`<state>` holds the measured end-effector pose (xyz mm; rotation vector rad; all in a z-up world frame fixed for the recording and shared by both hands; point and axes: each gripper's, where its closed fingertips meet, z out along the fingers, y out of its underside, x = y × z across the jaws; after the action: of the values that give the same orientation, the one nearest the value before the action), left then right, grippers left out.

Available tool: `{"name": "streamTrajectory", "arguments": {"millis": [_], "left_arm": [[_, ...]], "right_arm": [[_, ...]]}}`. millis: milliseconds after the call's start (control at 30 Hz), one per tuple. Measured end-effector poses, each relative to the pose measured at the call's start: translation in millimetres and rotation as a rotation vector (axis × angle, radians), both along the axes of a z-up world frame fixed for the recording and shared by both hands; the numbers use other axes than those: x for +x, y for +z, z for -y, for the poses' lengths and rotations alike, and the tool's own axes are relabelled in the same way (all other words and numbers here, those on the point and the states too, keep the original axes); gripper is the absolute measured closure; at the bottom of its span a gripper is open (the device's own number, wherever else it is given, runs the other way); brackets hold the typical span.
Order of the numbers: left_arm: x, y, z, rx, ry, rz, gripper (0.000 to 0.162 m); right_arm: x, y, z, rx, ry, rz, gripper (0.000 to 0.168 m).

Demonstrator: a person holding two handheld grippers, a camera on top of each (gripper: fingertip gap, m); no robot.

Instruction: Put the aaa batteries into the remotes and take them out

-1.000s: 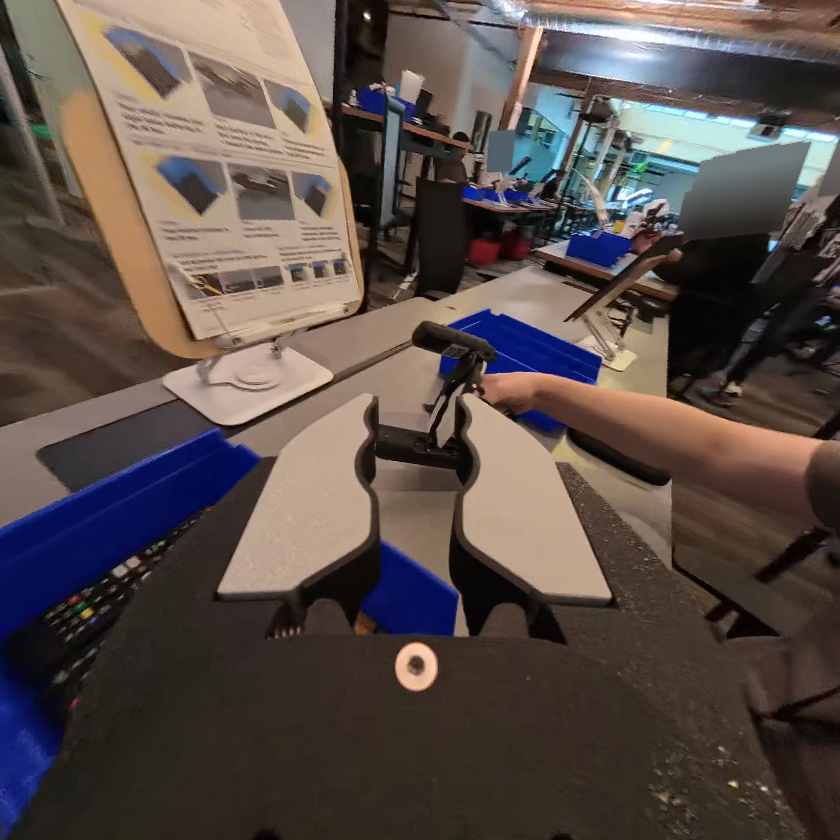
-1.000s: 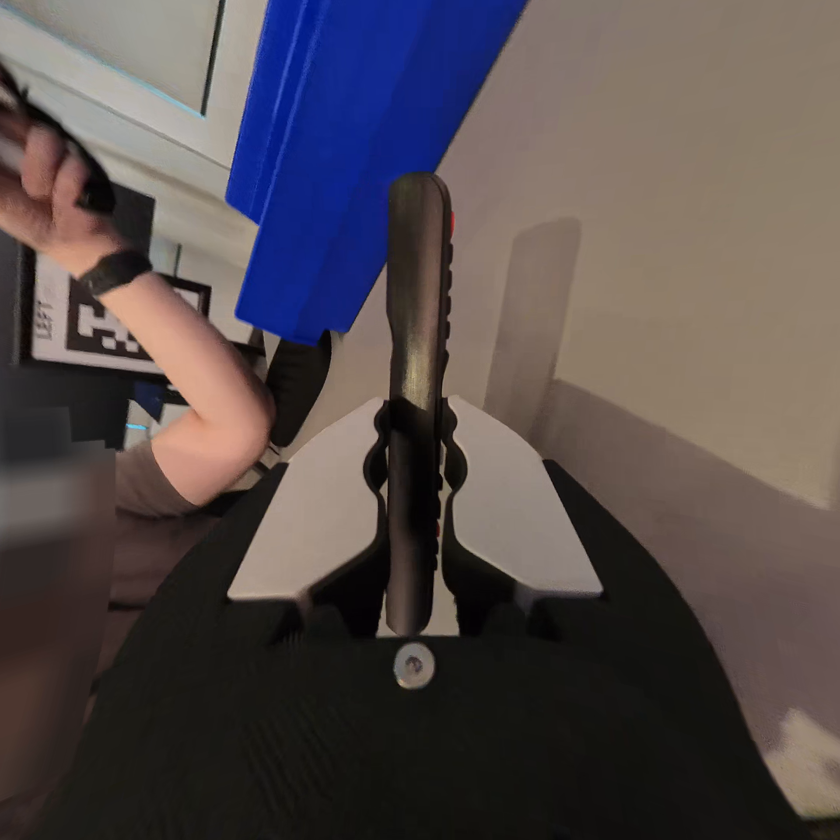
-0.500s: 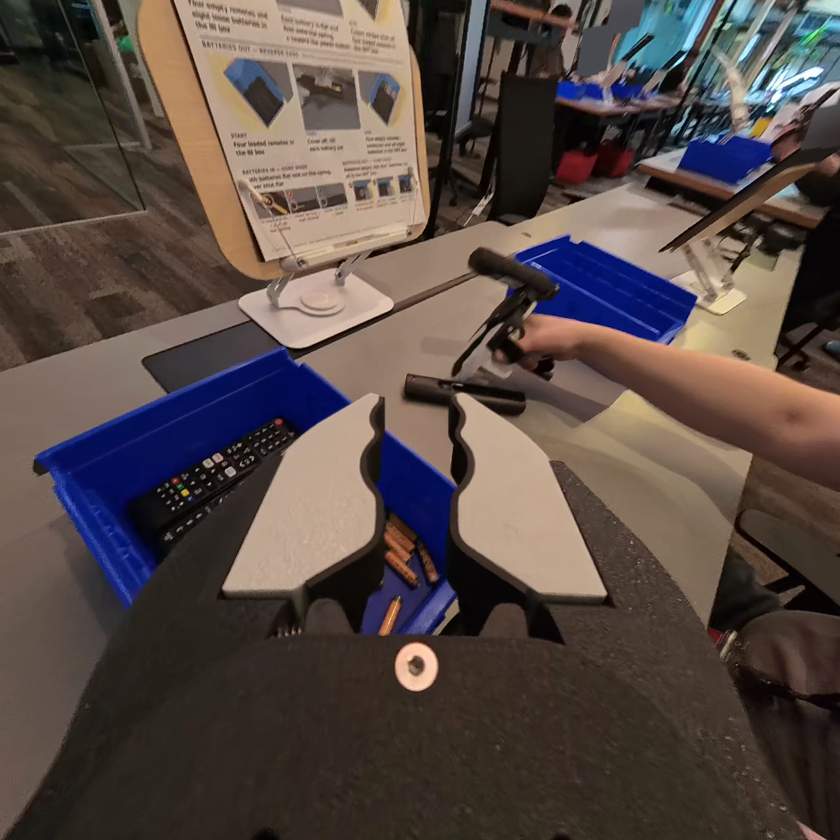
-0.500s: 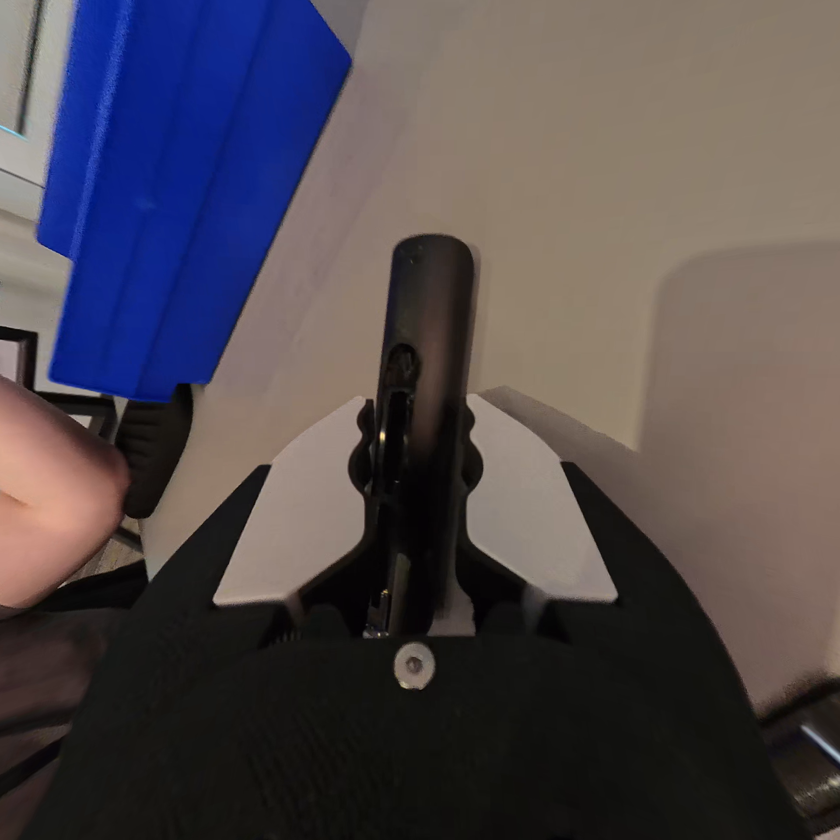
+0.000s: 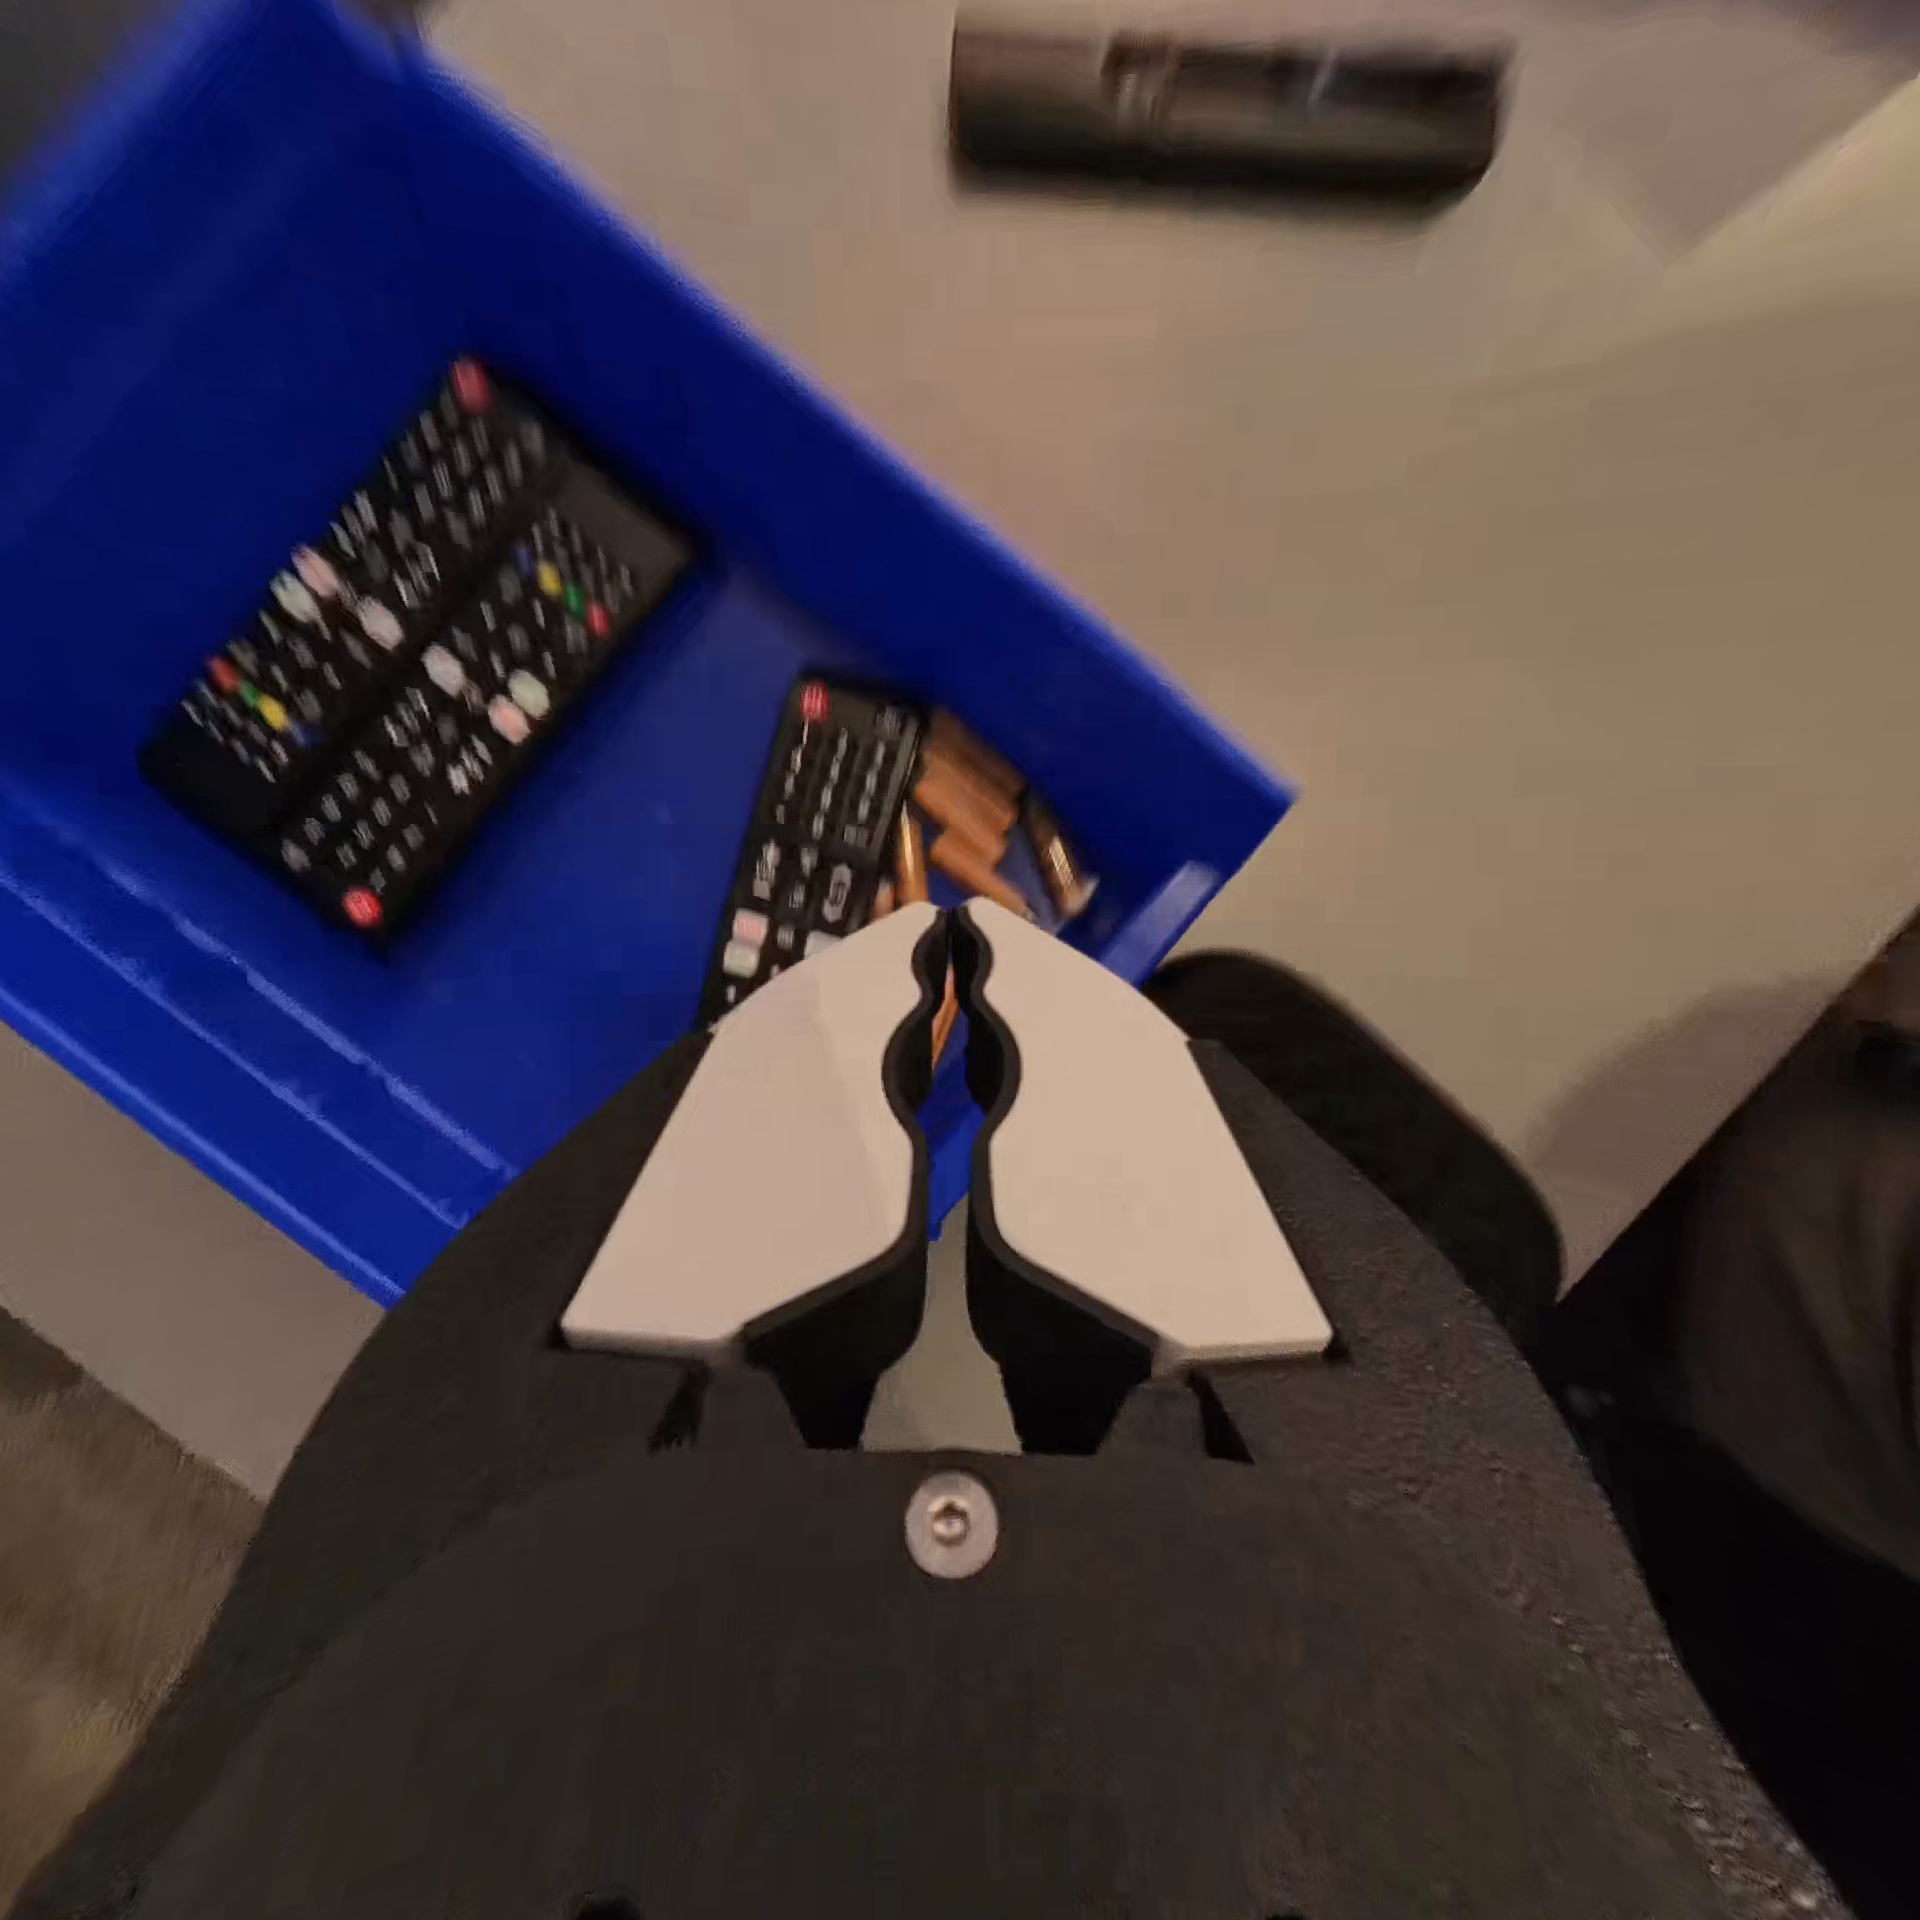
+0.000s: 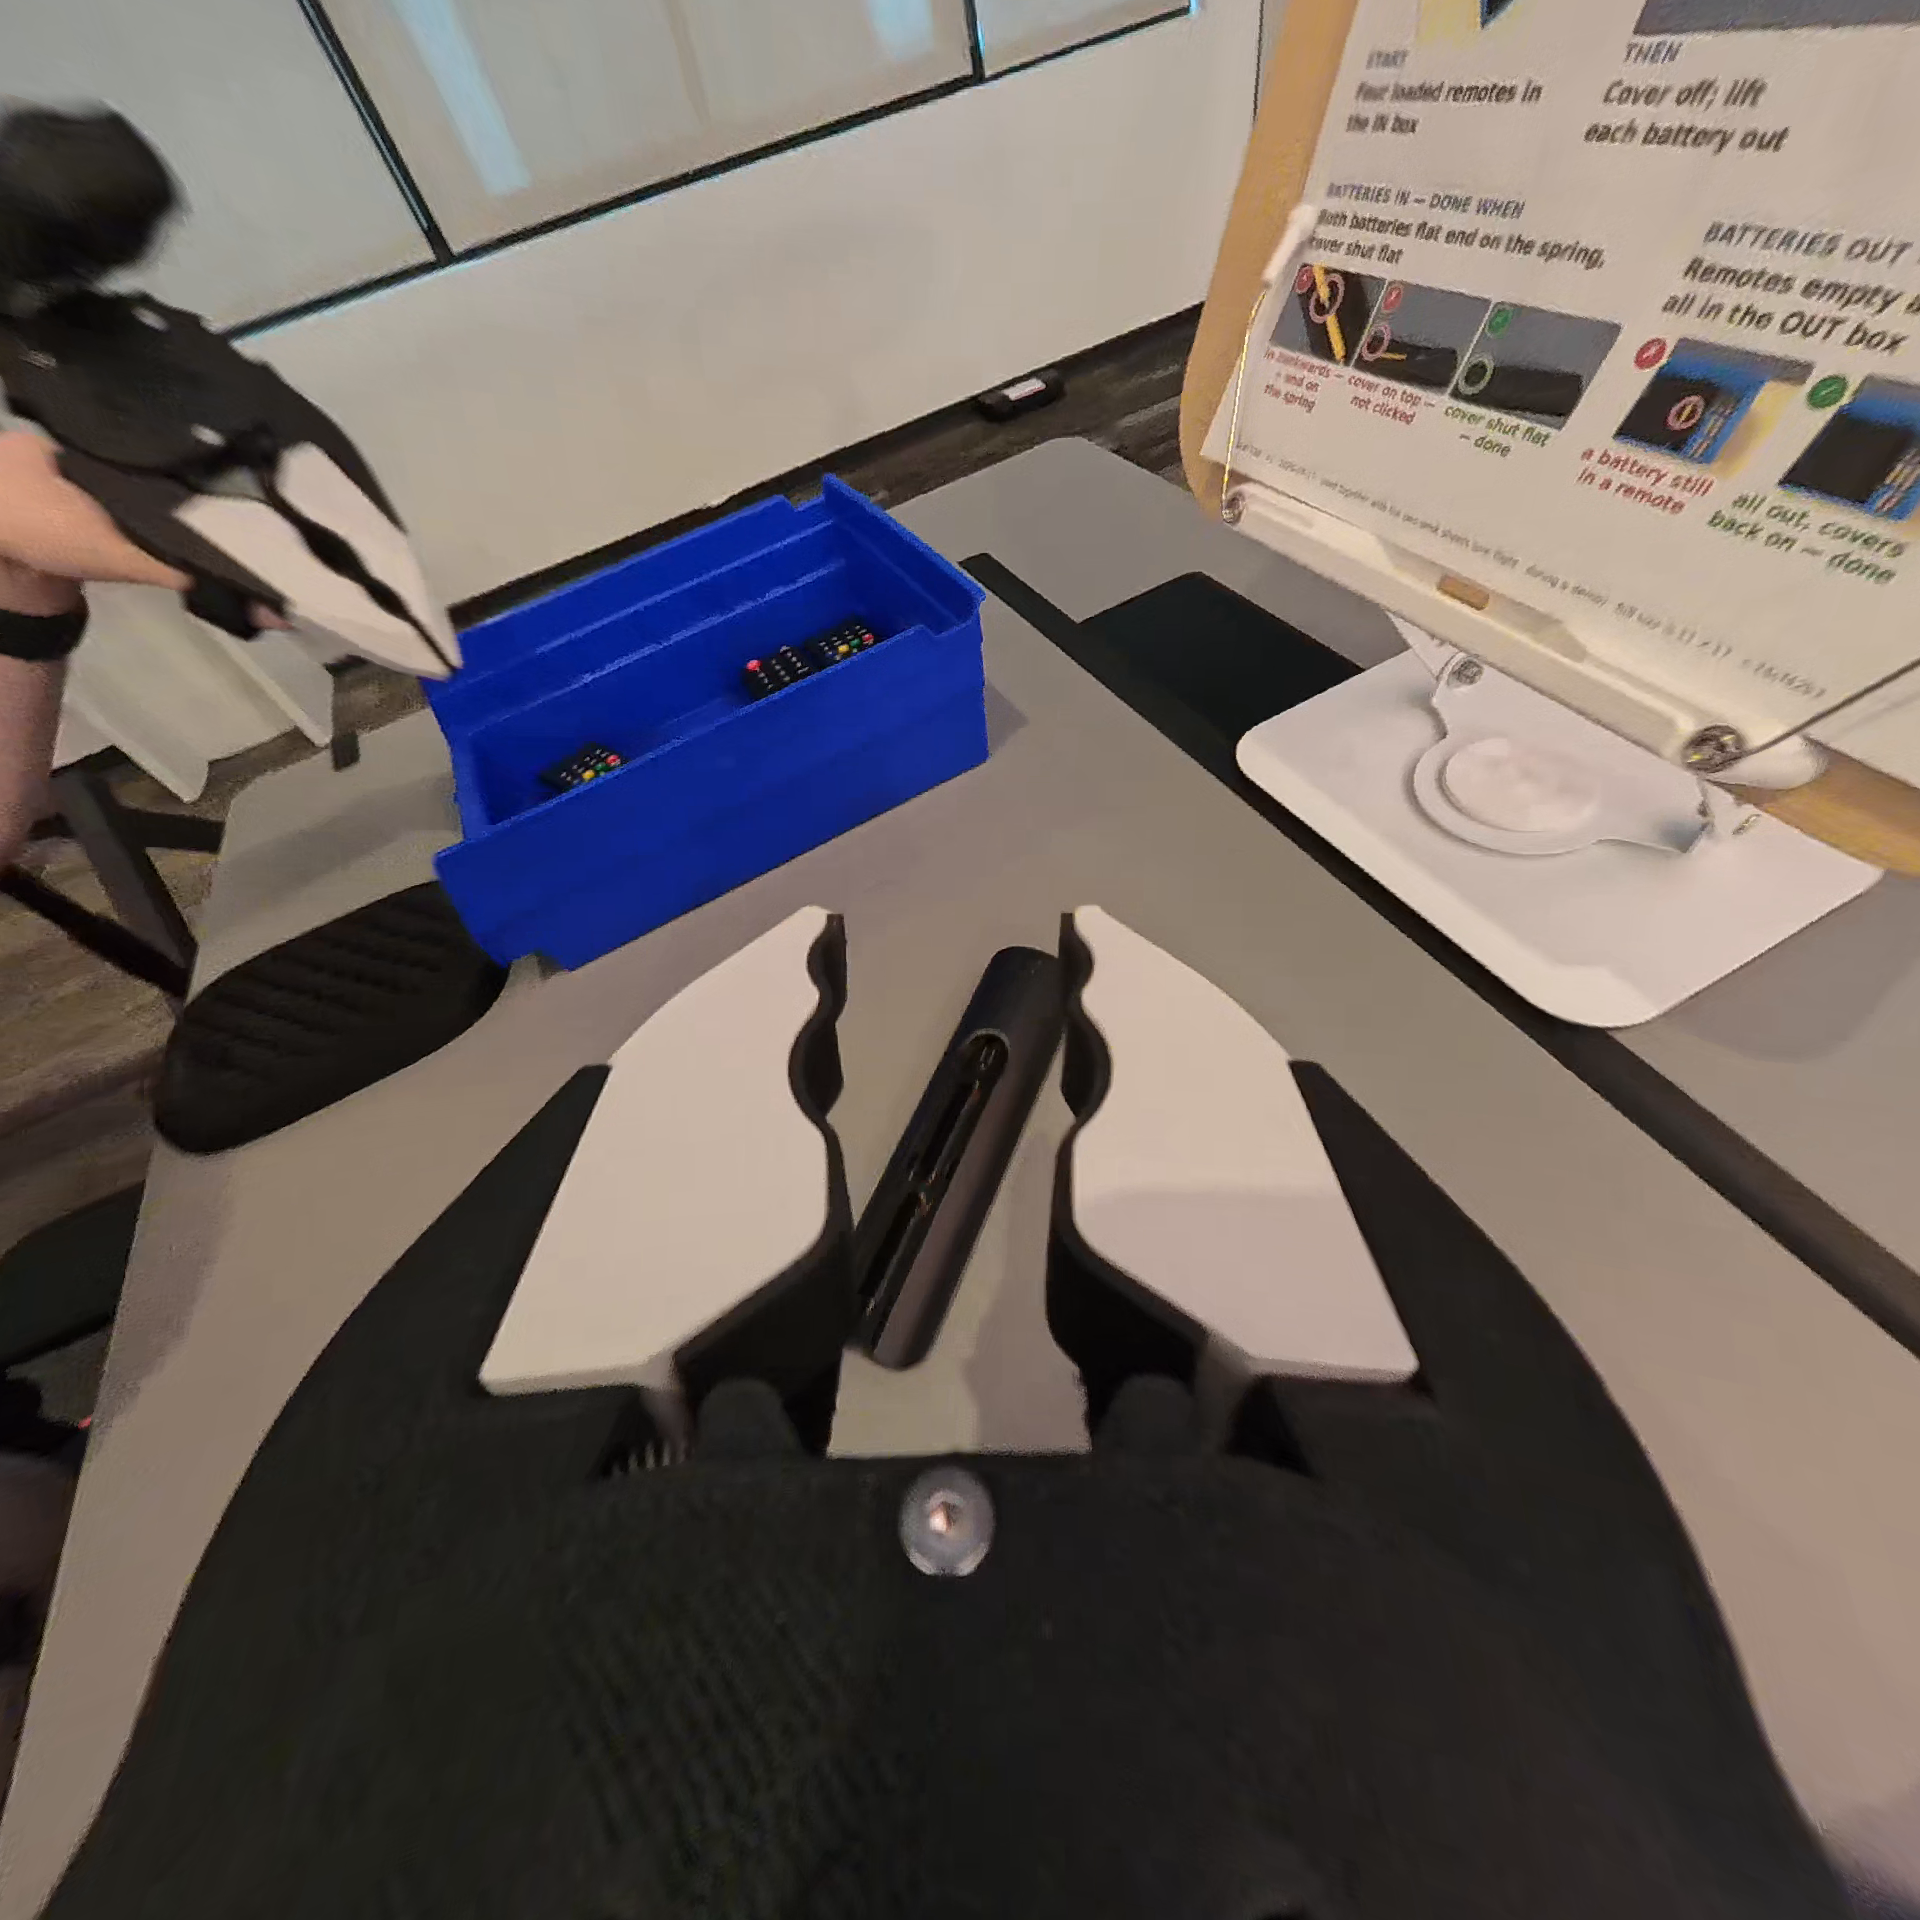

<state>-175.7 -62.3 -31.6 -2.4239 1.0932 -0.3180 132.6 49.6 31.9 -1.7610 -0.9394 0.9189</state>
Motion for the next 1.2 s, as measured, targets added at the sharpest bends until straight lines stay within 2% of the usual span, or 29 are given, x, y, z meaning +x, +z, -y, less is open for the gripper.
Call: {"name": "streamTrajectory", "arguments": {"millis": [100, 167, 267, 433, 600, 800, 900, 1100, 1200], "left_arm": [[-23.2, -46.9, 3.4, -0.086, 0.007, -0.171, 0.162], [-26.4, -66.6, 6.3, -0.14, -0.002, -0.213, 0.162], [-23.1, -84.1, 8.7, -0.193, -0.024, -0.237, 0.161], [-25.7, -106.5, 10.1, -0.255, -0.054, -0.32, 0.162], [-28.3, -116.8, 0.0, -0.243, -0.022, -0.332, 0.162], [-25.6, -120.0, 1.9, -0.288, -0.067, -0.332, 0.161], [-26.6, -124.4, 4.6, -0.323, -0.107, -0.387, 0.162], [-28.7, -128.6, -3.1, -0.273, -0.152, -0.477, 0.156], [-33.3, -127.5, -4.7, -0.281, -0.139, -0.486, 0.161]], "right_arm": [[10.9, 12.9, 12.5, 0.021, 0.028, -0.007, 0.128], [14.0, 23.7, 22.4, 0.051, 0.047, -0.06, 0.128], [13.7, 35.8, 33.7, 0.057, 0.092, -0.152, 0.128], [22.4, 33.7, 31.8, 0.035, 0.096, -0.174, 0.128], [31.4, 34.9, 29.1, 0.021, 0.089, -0.197, 0.128], [35.4, 34.2, 28.3, 0.012, 0.089, -0.196, 0.128], [35.7, 32.9, 28.0, 0.009, 0.089, -0.194, 0.128], [35.9, 29.4, 27.4, -0.002, 0.095, -0.184, 0.128], [36.1, 27.7, 27.3, -0.011, 0.099, -0.183, 0.128]]}}
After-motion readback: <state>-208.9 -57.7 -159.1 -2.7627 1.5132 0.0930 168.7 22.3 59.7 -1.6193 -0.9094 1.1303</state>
